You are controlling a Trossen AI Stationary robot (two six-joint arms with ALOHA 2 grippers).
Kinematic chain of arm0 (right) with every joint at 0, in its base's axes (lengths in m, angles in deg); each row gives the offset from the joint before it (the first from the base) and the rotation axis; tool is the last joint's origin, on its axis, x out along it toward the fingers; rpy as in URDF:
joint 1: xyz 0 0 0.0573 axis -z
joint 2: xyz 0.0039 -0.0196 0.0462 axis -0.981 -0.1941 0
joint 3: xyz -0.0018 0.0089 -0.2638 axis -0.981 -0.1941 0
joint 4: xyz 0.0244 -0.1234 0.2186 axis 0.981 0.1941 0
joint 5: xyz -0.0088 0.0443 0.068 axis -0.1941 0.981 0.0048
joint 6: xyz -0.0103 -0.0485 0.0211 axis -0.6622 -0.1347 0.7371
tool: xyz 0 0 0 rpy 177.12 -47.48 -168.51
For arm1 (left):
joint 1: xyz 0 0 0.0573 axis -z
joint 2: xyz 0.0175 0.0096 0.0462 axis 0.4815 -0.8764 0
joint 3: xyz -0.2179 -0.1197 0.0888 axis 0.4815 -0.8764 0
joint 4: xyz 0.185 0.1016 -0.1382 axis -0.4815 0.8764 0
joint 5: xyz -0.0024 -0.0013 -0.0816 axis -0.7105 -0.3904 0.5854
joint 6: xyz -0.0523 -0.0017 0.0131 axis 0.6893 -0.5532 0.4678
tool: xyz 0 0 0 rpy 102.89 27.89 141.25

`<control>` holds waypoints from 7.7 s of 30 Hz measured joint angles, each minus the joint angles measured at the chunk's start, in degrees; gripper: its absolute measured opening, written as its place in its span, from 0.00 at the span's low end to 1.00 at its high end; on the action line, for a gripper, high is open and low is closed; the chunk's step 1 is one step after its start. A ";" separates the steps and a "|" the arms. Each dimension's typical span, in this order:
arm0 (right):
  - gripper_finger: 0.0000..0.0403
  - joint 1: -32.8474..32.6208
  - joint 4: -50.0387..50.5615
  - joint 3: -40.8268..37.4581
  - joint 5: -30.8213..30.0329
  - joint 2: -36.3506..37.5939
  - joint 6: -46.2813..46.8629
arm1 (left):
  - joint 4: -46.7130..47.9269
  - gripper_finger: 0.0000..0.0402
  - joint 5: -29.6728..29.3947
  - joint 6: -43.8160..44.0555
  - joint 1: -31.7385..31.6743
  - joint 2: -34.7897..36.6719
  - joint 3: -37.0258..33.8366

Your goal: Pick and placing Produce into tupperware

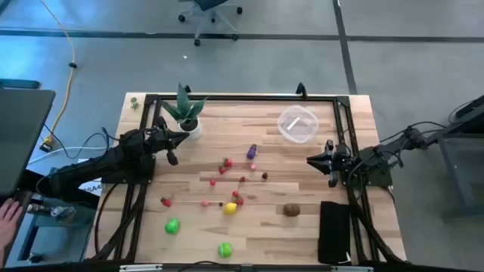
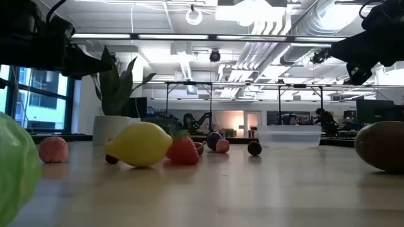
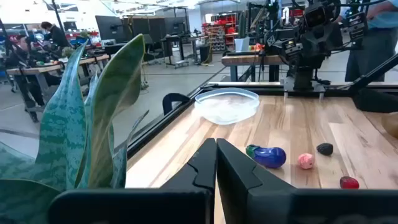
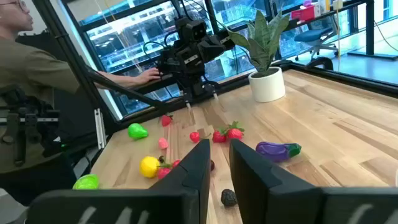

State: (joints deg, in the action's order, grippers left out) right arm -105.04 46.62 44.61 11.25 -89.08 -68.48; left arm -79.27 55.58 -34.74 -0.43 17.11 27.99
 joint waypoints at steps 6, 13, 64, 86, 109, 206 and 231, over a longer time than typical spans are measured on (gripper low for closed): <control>0.13 0.00 0.00 0.00 0.00 0.02 0.00 | 0.00 0.01 -0.01 0.00 -0.01 0.02 0.02; 0.13 0.00 0.02 0.00 -0.01 0.00 0.00 | 0.00 0.01 -0.02 0.00 0.00 0.00 0.00; 0.13 0.00 0.01 0.00 0.00 0.00 0.00 | 0.00 0.01 -0.02 0.00 0.00 0.00 0.02; 0.13 0.00 0.01 0.00 -0.02 0.01 0.00 | 0.00 0.01 -0.02 0.00 -0.01 0.02 0.02; 0.13 0.00 0.01 0.00 0.00 0.00 0.00 | 0.00 0.01 -0.02 0.00 -0.02 0.02 0.02; 0.13 2.84 -51.25 2.02 -32.18 -0.05 -1.35 | -4.24 0.01 0.50 23.57 -0.01 0.04 0.02; 0.13 34.11 51.97 55.37 -9.22 -46.78 29.01 | -13.80 0.01 8.61 21.65 -0.02 0.06 0.02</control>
State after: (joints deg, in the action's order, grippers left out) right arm -70.94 98.59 99.98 2.03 -135.87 -39.47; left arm -93.07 64.19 -13.09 -0.45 17.17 28.01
